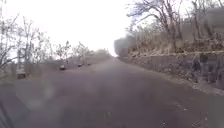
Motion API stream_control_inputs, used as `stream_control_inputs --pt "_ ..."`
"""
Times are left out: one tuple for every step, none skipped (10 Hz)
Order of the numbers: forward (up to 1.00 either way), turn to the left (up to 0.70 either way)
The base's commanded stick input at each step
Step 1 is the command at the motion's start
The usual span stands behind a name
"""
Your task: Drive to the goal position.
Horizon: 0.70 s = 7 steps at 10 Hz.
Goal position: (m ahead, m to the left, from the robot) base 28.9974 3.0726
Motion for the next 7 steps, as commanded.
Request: stream_control_inputs --pt "0.70 0.00" --pt "0.70 0.02" --pt "0.70 0.02" --pt "0.70 0.02" --pt "0.70 0.02" --pt "0.70 0.02" --pt "0.70 0.03"
